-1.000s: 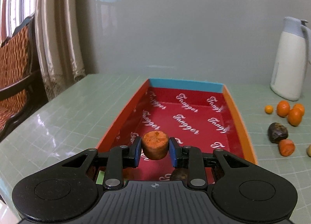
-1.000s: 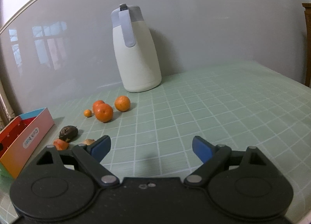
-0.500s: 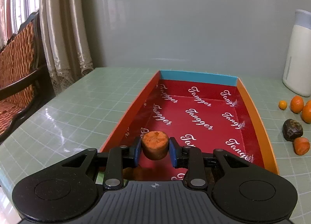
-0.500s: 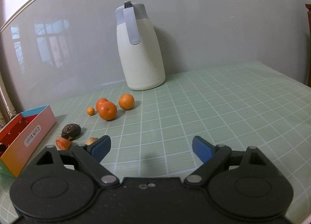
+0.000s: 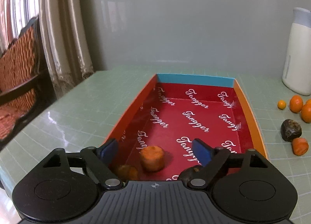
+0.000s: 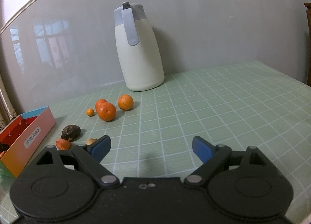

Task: Organize fruits
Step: 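Lift the left tool up and away from the box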

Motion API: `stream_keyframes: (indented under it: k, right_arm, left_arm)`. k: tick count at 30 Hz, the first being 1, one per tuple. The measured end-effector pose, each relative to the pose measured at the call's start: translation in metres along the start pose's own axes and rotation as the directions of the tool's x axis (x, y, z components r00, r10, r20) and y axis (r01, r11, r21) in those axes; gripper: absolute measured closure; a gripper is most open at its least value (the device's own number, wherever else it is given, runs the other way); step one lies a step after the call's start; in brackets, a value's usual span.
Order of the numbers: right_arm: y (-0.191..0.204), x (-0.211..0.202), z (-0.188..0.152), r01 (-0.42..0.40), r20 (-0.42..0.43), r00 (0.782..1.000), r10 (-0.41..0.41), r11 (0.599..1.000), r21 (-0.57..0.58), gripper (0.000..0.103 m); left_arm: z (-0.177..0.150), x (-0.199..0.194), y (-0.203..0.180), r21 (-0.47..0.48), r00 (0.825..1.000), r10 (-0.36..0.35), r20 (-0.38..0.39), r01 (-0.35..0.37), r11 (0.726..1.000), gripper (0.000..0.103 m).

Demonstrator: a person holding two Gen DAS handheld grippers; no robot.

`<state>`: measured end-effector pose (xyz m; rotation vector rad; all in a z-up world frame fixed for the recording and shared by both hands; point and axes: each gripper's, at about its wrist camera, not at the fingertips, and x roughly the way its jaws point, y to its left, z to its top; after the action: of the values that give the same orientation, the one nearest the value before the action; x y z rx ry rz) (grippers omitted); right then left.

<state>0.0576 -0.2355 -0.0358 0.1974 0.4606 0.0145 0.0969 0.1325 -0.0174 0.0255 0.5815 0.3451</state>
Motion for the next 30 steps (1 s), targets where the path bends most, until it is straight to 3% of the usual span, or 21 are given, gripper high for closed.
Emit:
stream_keyframes:
  k: [15,23,30]
  right_arm:
    - [0.006,0.0,0.001,-0.001,0.003,1.0,0.001,1.0,-0.014,0.012]
    - [0.025,0.005,0.002,-0.029,-0.003,1.0,0.029,0.998,-0.048,0.012]
    - [0.047,0.014,0.002,-0.055,-0.018,0.998,0.054,0.994,-0.094,0.013]
  left_arm:
    - [0.001,-0.045,-0.002,-0.005,0.995,-0.042,0.095,0.043,0.999,0.003]
    - [-0.014,-0.068,-0.011,0.008,0.992,-0.07,0.109,0.069,0.998,0.0]
    - [-0.026,-0.075,-0.006,-0.013,0.994,-0.052,0.101,0.054,0.998,0.0]
